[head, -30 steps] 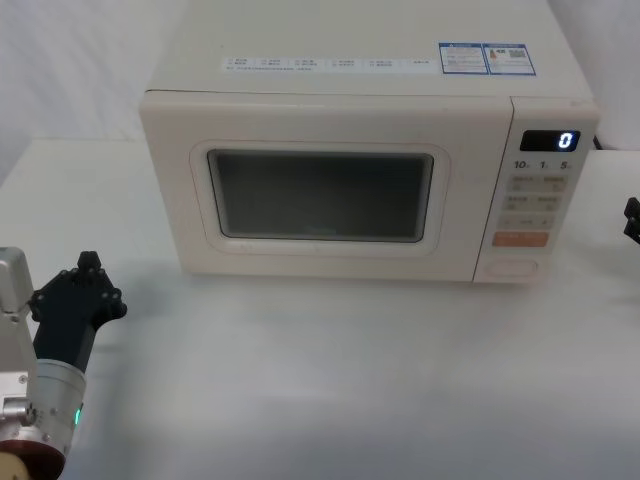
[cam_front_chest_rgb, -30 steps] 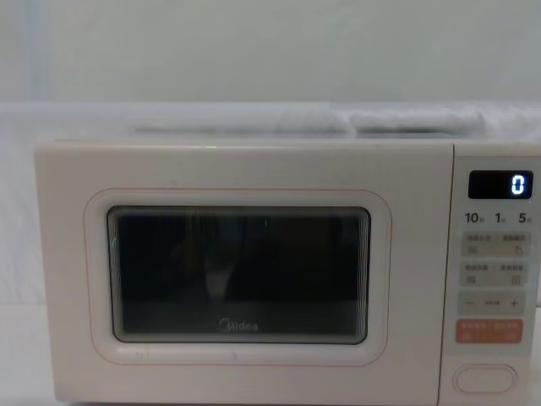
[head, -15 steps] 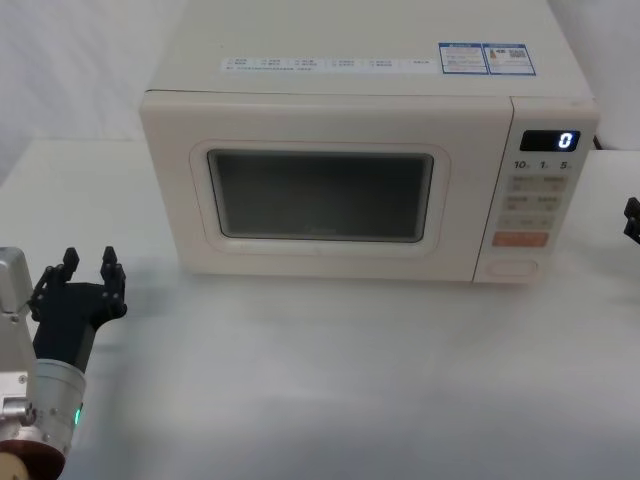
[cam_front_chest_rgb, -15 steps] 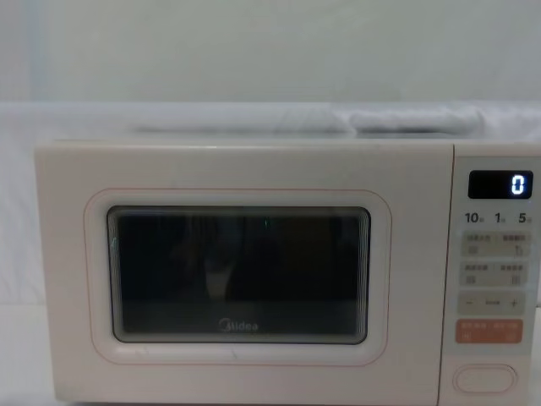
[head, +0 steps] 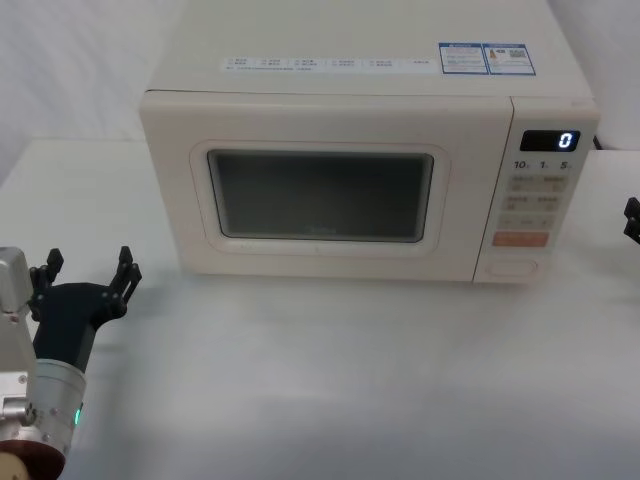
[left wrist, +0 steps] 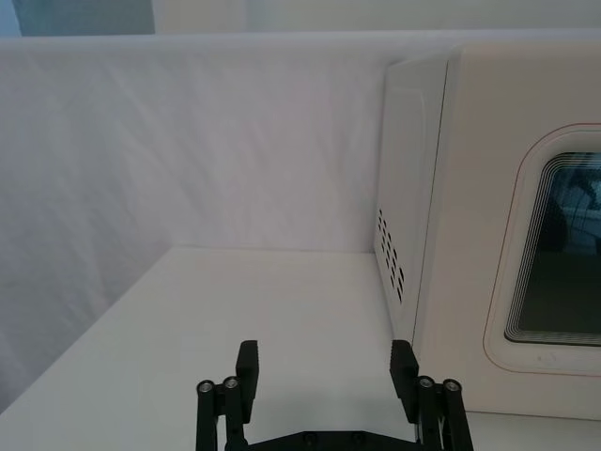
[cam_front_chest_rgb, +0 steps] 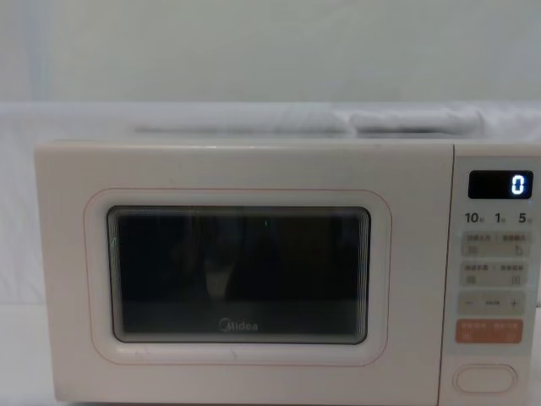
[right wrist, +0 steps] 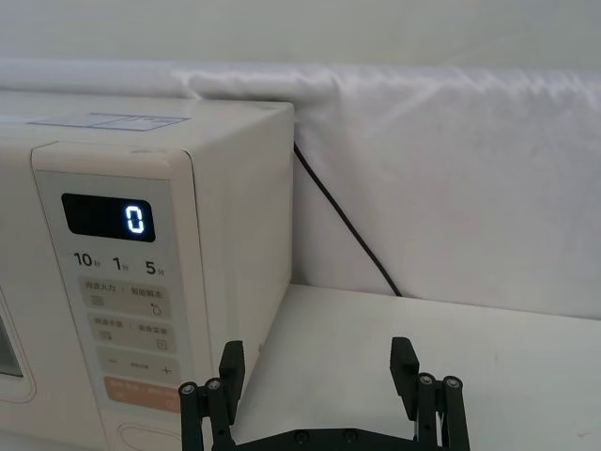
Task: Press the button to open the microwave door with one hand; close the microwave door with the other hand.
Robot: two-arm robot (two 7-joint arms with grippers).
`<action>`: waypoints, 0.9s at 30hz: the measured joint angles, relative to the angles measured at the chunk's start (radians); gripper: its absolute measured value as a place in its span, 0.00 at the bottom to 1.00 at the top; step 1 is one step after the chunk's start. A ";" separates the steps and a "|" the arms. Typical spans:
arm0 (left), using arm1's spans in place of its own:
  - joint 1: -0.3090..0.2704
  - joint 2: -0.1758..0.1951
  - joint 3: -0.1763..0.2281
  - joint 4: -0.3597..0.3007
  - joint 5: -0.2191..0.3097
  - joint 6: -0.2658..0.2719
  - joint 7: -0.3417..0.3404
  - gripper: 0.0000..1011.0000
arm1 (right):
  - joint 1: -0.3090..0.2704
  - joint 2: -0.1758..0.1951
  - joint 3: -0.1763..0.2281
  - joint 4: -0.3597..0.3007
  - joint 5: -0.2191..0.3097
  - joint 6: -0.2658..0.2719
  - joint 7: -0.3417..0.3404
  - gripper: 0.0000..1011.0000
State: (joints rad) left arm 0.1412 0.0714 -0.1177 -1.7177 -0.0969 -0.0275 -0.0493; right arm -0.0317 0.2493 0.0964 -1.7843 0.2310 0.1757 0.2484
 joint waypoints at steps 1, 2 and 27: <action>0.000 0.000 0.000 0.000 0.000 0.000 0.000 0.93 | 0.000 0.000 0.000 0.000 0.000 0.000 0.000 0.99; 0.000 0.000 0.000 0.000 0.000 0.000 0.000 0.93 | 0.000 0.000 0.000 0.000 0.000 0.000 0.000 0.99; 0.000 0.000 0.000 0.000 0.000 0.000 0.000 0.99 | 0.000 0.000 0.000 0.000 0.000 0.000 0.000 0.99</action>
